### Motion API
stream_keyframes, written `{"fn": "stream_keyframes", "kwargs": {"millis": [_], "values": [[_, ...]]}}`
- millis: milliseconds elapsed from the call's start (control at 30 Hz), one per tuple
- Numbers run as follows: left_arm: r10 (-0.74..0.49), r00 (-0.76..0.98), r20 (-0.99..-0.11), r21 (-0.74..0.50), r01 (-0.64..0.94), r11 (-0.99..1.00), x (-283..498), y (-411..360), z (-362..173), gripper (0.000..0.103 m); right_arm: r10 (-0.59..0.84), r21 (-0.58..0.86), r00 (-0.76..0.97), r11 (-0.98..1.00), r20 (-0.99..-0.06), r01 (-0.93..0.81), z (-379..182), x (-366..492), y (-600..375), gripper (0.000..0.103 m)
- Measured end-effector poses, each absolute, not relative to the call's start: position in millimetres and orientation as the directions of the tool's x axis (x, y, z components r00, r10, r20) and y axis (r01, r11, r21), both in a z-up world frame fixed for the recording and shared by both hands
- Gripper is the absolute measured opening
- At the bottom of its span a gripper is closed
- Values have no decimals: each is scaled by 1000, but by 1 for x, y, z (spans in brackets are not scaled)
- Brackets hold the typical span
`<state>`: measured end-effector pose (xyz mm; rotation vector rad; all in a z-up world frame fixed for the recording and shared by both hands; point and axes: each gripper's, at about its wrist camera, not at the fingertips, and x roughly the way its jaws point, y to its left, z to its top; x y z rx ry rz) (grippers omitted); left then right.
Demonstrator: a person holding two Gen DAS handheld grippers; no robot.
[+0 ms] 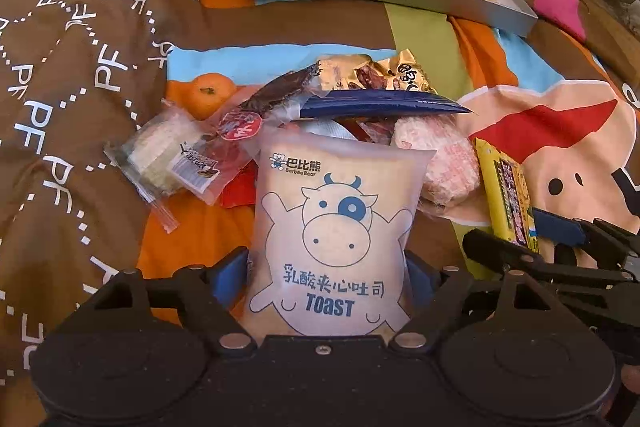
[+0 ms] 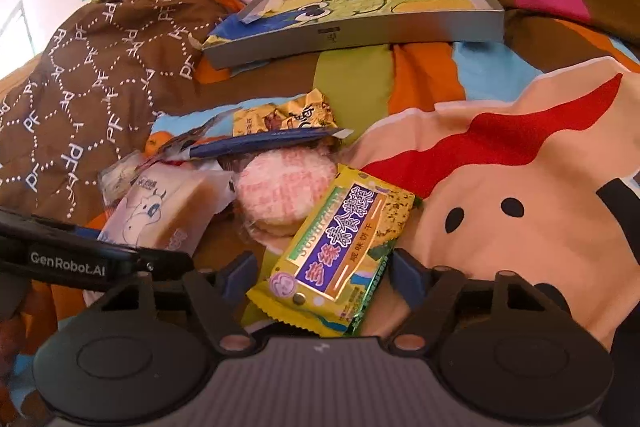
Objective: Organize snacks
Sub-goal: 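Grasp the yellow-green biscuit packet with the right gripper while the left gripper lifts the TOAST bag, then carry the TOAST bag and biscuit packet into the grey tray with both grippers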
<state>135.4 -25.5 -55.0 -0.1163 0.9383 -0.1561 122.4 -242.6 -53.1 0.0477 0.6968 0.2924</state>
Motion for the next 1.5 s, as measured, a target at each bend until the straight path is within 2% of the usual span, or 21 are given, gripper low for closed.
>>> {"fn": "stream_keyframes", "kwargs": {"millis": [200, 333, 600, 700, 767, 1067, 1200, 1500], "values": [[-175, 577, -797, -170, 62, 983, 130, -29, -53, 74, 299, 186, 721, 954, -625, -235, -52, 121, -249, 67], [-197, 561, -804, -203, 53, 978, 123, -29, -51, 73, 297, 160, 704, 953, -645, -256, -49, 114, -245, 62], [-196, 550, -812, -187, 72, 980, 122, -31, -53, 74, 270, 138, 708, 961, -653, -239, -48, 130, -241, 65], [-207, 553, -807, -195, 80, 977, 124, -30, -53, 74, 264, 141, 705, 963, -659, -228, -50, 137, -242, 61], [-209, 556, -804, -201, 76, 977, 125, -30, -53, 73, 255, 121, 706, 964, -661, -235, -51, 134, -240, 52], [-199, 576, -793, -181, 89, 980, 112, -38, -49, 72, 293, 111, 689, 949, -663, -296, -44, 109, -238, 52], [-203, 583, -787, -180, 99, 979, 106, -38, -47, 72, 256, 36, 713, 950, -653, -309, -40, 102, -236, 52], [-209, 627, -751, -183, 107, 977, 94, -36, -45, 70, 142, -267, 780, 890, -609, -370, -44, 85, -209, 52]]}}
